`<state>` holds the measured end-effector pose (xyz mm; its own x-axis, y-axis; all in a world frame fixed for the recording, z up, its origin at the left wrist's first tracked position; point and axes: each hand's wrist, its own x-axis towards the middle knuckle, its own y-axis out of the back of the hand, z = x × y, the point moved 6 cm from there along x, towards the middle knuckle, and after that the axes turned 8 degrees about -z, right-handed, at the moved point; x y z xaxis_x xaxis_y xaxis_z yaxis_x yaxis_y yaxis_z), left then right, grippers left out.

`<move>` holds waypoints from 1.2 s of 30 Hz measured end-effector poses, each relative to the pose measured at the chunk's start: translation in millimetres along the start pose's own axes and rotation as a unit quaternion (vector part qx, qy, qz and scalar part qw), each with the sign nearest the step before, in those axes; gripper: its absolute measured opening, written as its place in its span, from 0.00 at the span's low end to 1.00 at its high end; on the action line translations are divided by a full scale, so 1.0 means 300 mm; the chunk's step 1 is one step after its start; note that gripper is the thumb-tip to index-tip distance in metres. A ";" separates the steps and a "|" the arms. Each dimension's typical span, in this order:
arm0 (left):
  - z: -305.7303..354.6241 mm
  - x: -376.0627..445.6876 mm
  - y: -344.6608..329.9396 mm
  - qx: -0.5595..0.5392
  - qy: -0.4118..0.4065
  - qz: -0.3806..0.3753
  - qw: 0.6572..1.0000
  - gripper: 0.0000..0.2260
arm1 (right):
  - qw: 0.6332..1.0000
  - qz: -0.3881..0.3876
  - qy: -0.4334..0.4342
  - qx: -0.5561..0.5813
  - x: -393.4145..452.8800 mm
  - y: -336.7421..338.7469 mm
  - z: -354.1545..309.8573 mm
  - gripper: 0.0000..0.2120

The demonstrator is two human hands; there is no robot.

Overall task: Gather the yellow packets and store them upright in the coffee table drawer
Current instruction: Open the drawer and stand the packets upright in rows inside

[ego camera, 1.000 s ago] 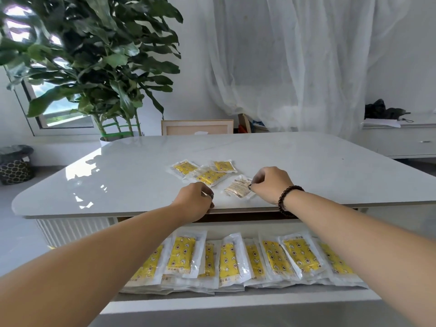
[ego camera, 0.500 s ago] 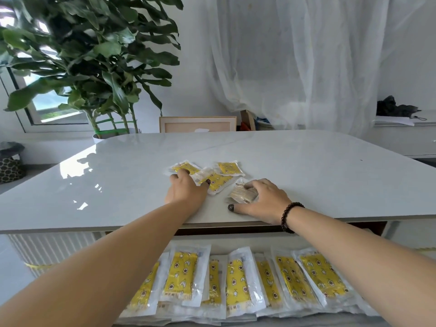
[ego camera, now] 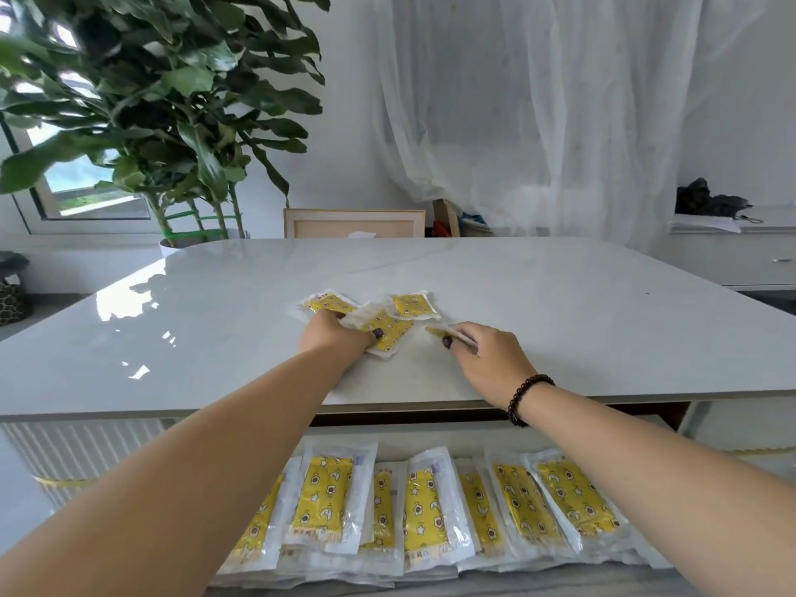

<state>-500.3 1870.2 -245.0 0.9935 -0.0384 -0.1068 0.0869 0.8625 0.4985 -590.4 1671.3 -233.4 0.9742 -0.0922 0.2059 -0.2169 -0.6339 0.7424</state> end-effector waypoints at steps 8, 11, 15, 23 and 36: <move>0.064 -0.134 0.052 -0.055 0.000 -0.046 0.997 0.11 | 0.996 0.084 -0.011 0.018 -0.082 0.147 -0.090 0.10; 0.107 -0.199 0.084 -0.028 -0.025 -0.036 0.999 0.03 | 0.993 0.102 -0.004 0.062 -0.119 0.186 -0.147 0.16; 0.149 -0.305 0.107 -0.043 -0.058 -0.062 0.995 0.03 | 0.977 0.109 -0.007 0.183 -0.192 0.218 -0.198 0.23; 0.140 -0.513 0.149 -0.127 -0.090 -0.124 0.980 0.08 | 0.941 0.082 -0.079 0.320 -0.356 0.231 -0.234 0.19; 0.114 -0.706 0.183 -0.169 -0.086 -0.239 0.952 0.13 | 0.953 0.035 -0.011 0.300 -0.502 0.215 -0.311 0.17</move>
<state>-703.3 1908.4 -165.6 0.8459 -0.5247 -0.0957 0.5330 0.8376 0.1196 -756.8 1715.9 -157.0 0.9610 -0.1629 0.2233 -0.2139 -0.9499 0.2278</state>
